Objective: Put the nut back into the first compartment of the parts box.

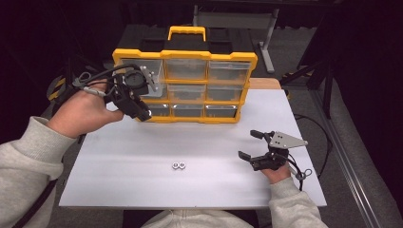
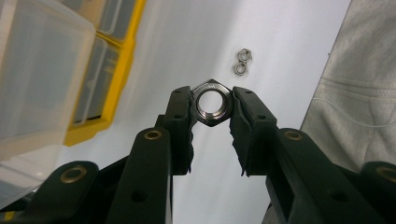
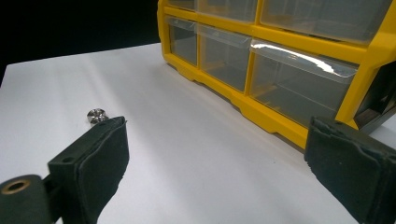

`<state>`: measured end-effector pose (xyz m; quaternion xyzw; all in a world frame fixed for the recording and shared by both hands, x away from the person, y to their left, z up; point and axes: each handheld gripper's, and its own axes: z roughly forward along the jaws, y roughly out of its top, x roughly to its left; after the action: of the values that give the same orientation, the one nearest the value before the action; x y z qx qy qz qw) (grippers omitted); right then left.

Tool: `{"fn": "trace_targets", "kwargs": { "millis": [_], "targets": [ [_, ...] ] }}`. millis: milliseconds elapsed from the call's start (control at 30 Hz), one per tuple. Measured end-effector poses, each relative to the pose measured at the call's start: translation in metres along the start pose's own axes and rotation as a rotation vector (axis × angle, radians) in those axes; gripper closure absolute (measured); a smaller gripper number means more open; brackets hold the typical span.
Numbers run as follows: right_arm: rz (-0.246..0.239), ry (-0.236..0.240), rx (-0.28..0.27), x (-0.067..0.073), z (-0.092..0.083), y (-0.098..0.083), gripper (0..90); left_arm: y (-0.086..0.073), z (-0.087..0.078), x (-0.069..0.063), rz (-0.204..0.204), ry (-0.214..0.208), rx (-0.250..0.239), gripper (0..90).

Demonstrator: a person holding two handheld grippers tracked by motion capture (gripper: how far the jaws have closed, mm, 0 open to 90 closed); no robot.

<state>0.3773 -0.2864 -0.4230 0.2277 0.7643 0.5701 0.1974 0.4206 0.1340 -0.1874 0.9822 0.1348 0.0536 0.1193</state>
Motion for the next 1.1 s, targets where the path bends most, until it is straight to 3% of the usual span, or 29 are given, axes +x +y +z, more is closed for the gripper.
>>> {"fn": "trace_targets", "kwargs": {
  "millis": [267, 533, 633, 667, 700, 733, 867, 1100],
  "targets": [
    [0.003, 0.008, -0.004, -0.001, 0.0, 0.0, 7.2, 0.006, -0.034, 0.013, -0.058, 0.007, -0.047, 69.7],
    [0.006, 0.01, -0.007, -0.002, 0.0, -0.001, 7.2, 0.011, -0.052, 0.026, -0.097, 0.022, -0.074, 69.7],
    [0.005, 0.01, -0.008, -0.002, 0.0, -0.001, 7.2, 0.015, -0.058, 0.034, -0.138, 0.027, -0.093, 69.7],
    [0.005, 0.01, -0.008, -0.002, 0.0, -0.001, 7.2, 0.018, -0.061, 0.039, -0.202, 0.023, -0.102, 69.7],
    [0.004, 0.012, -0.008, -0.002, -0.001, -0.001, 7.2, 0.019, -0.063, 0.041, -0.233, 0.021, -0.11, 69.6],
    [0.004, 0.012, -0.008, -0.002, -0.001, -0.001, 7.2, 0.019, -0.063, 0.041, -0.233, 0.021, -0.11, 69.6],
    [0.007, 0.013, -0.009, -0.002, -0.001, -0.001, 7.2, 0.022, -0.065, 0.054, -0.308, 0.019, -0.117, 69.7],
    [0.005, 0.013, -0.012, -0.002, -0.002, -0.001, 7.2, 0.025, -0.058, 0.073, -0.385, 0.019, -0.107, 69.7]
  ]
}}
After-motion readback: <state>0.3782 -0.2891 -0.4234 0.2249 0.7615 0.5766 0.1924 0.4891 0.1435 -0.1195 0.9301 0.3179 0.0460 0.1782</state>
